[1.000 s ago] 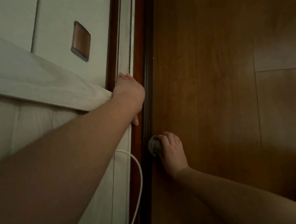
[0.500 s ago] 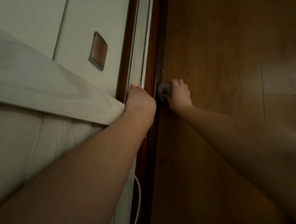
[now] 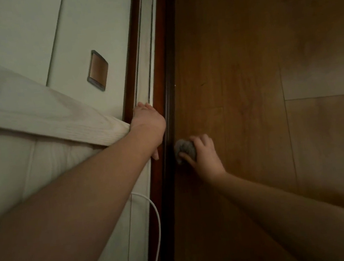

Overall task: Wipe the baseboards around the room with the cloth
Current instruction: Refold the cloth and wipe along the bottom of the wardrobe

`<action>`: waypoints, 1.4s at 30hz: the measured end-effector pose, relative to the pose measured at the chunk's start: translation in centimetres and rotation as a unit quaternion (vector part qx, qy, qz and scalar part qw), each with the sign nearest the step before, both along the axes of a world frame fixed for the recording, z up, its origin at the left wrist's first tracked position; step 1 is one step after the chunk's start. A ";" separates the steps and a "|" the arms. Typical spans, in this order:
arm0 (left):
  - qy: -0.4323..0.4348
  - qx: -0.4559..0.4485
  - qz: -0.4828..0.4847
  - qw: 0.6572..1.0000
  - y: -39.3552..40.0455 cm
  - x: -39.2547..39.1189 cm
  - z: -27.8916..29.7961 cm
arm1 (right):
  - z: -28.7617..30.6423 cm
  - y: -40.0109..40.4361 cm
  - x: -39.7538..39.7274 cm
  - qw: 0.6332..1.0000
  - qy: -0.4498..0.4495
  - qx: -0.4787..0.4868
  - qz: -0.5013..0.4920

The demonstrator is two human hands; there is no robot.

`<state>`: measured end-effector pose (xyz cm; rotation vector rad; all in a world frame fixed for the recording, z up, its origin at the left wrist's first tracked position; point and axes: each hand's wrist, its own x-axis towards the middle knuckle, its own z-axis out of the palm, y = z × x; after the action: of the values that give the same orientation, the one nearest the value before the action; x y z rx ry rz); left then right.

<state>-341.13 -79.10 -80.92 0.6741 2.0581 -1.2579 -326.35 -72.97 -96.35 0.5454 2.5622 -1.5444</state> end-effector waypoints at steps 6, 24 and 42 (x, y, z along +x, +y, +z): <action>0.021 0.010 -0.012 1.000 -0.2 0.6 0.3 | 0.7 -5.3 6.0 0.997 0.002 -0.064 0.045; 0.019 0.053 -0.012 0.998 -0.7 0.1 -1.1 | -0.5 -2.8 2.7 0.981 0.128 0.008 0.148; 0.006 0.059 -0.005 0.998 -0.9 0.2 -1.0 | 2.5 8.8 -21.9 0.996 0.068 0.055 -0.017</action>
<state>-340.88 -79.96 -81.88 0.7331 2.1553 -1.1547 -348.28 -64.21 -93.87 0.5155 2.7672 -1.5073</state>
